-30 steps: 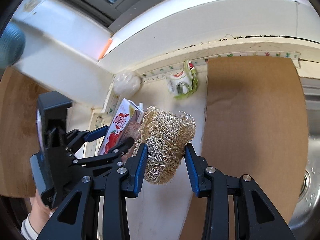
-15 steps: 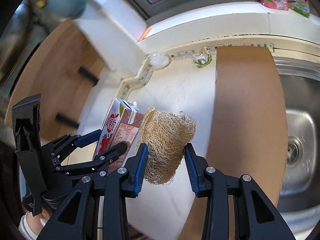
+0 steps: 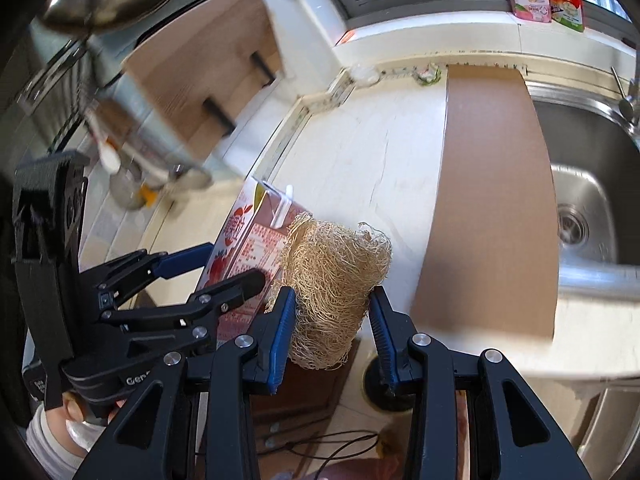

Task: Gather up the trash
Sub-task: 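Carry carton and loofah down over the floor bin with both tools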

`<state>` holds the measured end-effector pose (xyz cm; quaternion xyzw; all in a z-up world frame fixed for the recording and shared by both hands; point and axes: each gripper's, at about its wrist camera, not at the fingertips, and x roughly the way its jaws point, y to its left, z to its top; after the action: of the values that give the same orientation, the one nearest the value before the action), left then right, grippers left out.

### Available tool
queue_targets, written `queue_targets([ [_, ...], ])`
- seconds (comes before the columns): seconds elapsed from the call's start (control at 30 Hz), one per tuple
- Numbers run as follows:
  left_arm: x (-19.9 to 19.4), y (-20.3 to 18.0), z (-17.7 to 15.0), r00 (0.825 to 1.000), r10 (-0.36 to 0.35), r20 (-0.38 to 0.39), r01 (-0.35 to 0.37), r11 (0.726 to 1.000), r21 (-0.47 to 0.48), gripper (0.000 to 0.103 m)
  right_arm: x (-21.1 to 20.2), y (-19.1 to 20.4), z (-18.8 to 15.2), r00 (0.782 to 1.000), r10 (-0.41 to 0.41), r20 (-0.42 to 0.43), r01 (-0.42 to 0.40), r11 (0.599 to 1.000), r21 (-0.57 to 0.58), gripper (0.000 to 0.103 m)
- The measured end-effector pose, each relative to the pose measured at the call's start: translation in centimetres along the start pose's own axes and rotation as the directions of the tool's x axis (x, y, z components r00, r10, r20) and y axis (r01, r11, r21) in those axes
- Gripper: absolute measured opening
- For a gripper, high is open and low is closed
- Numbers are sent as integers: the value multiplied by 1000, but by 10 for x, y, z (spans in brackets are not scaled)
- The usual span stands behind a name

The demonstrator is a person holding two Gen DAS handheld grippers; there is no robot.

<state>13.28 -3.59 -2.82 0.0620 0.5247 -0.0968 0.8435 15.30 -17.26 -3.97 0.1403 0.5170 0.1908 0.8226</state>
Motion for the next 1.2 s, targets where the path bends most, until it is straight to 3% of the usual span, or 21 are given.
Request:
queue_targets([
  [0.23,-5,5,-85,1000,-2,-14,1,997,-83,57,-3,18,-91,997,-32,-73,30,999,-29,37],
  [0.57,38,17,-176,997,16,-77,-31,979,-200,57,48,12,-168,976,-103,-191,86,992,-96,37],
  [0.93,182,14,-279,968,-52,-247,-38,938,-346,57,173,-45,-256,932,-130,-339,90,987,-132,37],
  [1.2,299,17,-349,959,-49,-280,-82,895,-439,58,289,-105,-322,893,-150,-425,78,980,-181,37],
])
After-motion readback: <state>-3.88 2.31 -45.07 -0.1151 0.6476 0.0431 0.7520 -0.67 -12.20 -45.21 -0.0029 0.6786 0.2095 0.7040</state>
